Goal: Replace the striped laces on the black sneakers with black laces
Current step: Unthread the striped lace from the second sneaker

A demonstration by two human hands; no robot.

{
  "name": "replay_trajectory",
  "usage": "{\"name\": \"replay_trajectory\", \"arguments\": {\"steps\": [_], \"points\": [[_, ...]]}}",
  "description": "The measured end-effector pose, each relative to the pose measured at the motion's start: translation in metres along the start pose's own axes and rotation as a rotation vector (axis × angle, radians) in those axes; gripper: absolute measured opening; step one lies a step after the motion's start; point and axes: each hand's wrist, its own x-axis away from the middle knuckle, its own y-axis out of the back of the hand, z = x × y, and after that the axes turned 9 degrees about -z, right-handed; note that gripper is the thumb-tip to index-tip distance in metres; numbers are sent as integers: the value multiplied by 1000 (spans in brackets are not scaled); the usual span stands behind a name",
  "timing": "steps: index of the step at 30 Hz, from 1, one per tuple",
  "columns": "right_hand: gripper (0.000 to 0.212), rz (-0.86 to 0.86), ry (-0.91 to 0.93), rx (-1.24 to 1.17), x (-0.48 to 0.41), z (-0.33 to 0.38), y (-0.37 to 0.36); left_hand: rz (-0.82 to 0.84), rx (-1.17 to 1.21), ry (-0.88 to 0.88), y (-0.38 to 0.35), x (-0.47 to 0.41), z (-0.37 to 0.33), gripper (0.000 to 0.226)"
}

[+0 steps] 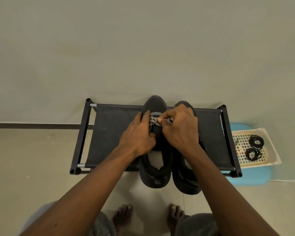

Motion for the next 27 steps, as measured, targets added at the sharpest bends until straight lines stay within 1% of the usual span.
{"name": "replay_trajectory", "arguments": {"steps": [2, 5, 7, 10, 12, 13, 15, 17, 19, 21, 22, 24, 27], "points": [[5, -52, -110, -120, -2, -2, 4, -20, -18, 2, 0, 1, -1, 89], [11, -146, -277, -318, -7, -2, 13, -43, -33, 4, 0, 2, -2, 88], [12, -183, -436, -454, -11, -3, 13, -43, -29, 3, 0, 2, -2, 88], [15, -209, -622, -798, -16, -7, 9, -34, -19, -3, 0, 2, -1, 88], [18, -163, -695, -1060, -18, -3, 9, -26, -9, -4, -1, 1, 0, 89], [16, -145, -710, -1154, -18, -1, 12, -17, -3, -4, -2, 1, 0, 89], [10, -159, -697, -1250, -18, 2, 16, -1, 12, -3, -2, 2, 0, 88], [9, -236, -680, -1242, -22, -3, 19, 4, 12, -6, -3, 2, -1, 87], [7, -315, -687, -1155, -28, -14, 23, 4, 9, -5, -3, 2, -1, 87], [7, -325, -675, -1037, -31, -24, 25, 9, 19, -2, -3, 2, 0, 87], [7, -291, -640, -952, -30, -26, 24, 12, 27, -3, -3, 1, 0, 87], [10, -161, -521, -716, -25, -26, 20, 11, 37, 4, -4, 1, 0, 89], [12, 55, -262, -373, -14, -17, 13, -49, 29, -3, -3, 2, 2, 89]]}}
